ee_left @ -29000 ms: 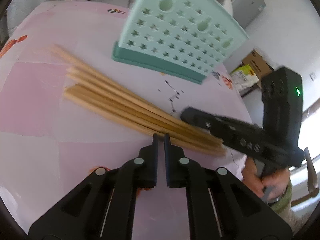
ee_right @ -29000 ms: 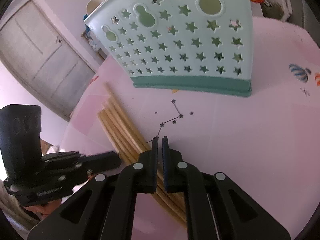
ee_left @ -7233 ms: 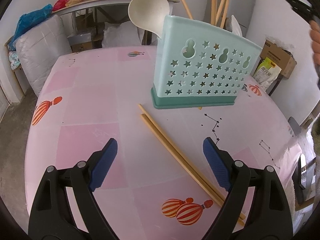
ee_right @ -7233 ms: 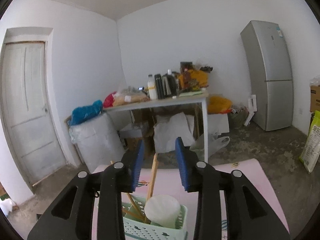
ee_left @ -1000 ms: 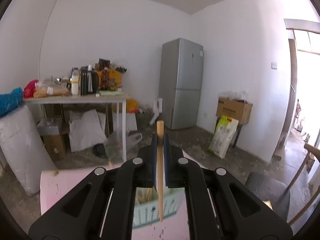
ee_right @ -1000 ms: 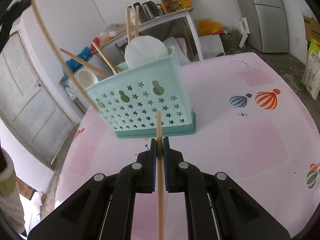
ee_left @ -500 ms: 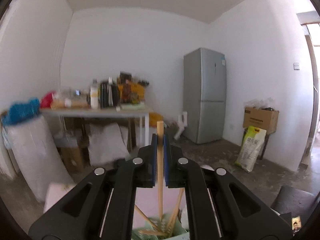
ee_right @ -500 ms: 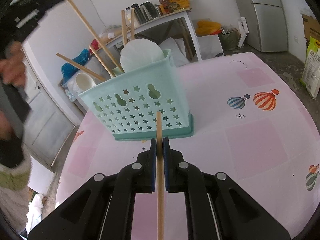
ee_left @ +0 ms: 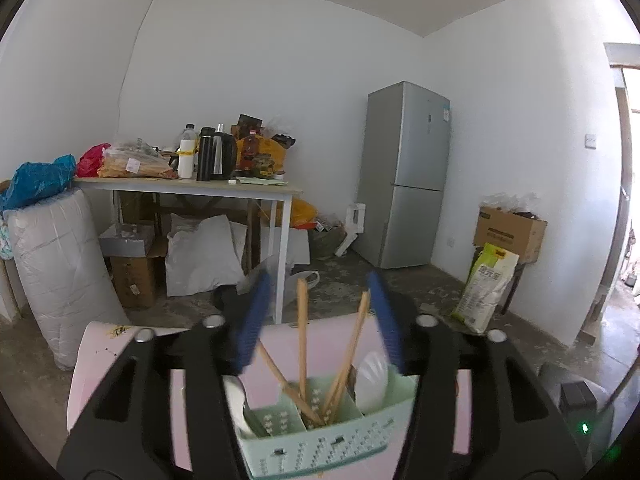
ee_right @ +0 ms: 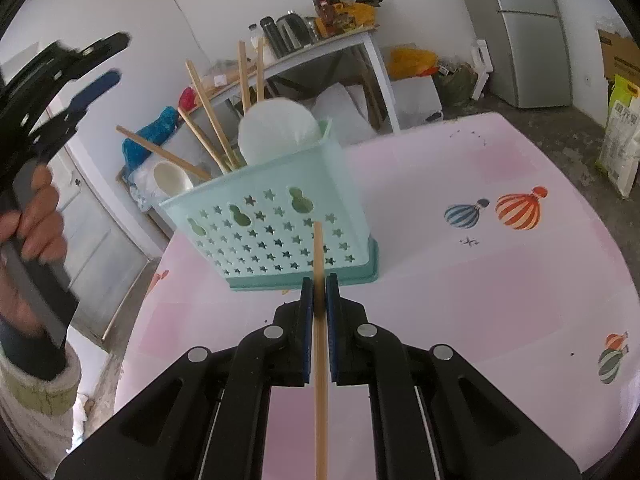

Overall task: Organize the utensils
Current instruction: 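Insert the left tool's chopstick into the holder and open the left tool, then insert the right tool's chopstick into the holder and open the right tool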

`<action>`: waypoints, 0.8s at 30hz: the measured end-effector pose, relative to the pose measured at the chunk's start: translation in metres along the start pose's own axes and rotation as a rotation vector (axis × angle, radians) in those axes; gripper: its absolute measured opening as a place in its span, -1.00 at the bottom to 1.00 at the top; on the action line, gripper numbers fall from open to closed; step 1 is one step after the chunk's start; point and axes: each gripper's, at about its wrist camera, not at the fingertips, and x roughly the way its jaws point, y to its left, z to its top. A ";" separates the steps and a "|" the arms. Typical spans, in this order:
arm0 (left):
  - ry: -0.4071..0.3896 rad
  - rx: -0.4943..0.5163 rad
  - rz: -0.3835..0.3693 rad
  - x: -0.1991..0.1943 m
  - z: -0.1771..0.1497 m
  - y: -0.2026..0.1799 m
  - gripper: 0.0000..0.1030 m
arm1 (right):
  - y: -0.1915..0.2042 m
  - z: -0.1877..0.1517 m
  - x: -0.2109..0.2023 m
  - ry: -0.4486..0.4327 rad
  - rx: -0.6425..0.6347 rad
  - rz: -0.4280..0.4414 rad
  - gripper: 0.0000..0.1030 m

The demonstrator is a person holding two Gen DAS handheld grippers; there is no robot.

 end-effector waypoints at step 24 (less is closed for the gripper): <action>0.277 -0.011 0.108 -0.019 -0.115 0.054 0.56 | 0.076 0.121 -0.103 -0.417 -0.202 0.148 -0.87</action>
